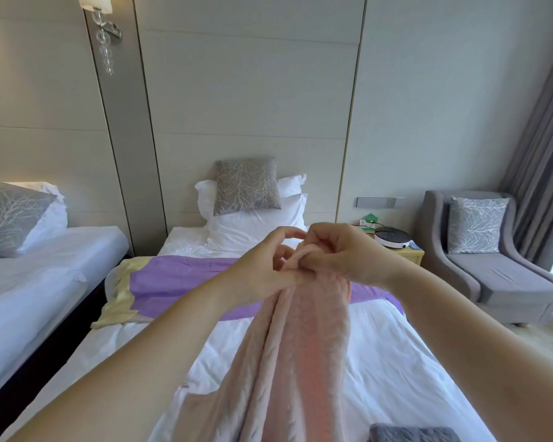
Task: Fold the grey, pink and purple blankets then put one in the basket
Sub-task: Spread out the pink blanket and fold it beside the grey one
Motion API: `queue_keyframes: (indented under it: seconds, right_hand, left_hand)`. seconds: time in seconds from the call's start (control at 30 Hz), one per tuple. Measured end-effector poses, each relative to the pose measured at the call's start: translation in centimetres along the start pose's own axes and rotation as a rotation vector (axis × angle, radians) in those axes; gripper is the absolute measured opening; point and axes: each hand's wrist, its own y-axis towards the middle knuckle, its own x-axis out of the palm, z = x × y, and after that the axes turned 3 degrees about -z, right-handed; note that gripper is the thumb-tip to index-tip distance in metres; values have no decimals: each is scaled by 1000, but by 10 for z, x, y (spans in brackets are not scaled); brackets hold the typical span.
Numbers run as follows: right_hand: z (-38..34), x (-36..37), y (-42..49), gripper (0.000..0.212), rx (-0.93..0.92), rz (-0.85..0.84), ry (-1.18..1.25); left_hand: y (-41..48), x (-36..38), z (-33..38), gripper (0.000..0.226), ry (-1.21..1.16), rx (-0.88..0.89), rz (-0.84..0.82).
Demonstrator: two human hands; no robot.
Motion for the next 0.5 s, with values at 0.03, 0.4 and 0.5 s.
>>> queue_keyframes:
  seconds: [0.03, 0.4, 0.5]
  right_hand:
    - [1, 0, 0, 19, 12, -3, 18]
    - [19, -5, -5, 18, -16, 79, 193]
    - [18, 1, 0, 19, -70, 128, 255]
  left_hand:
    - [0, -1, -2, 51, 26, 2, 46]
    - [-3, -15, -6, 32, 65, 63, 72]
    - [-1, -12, 2, 22, 51, 3, 43]
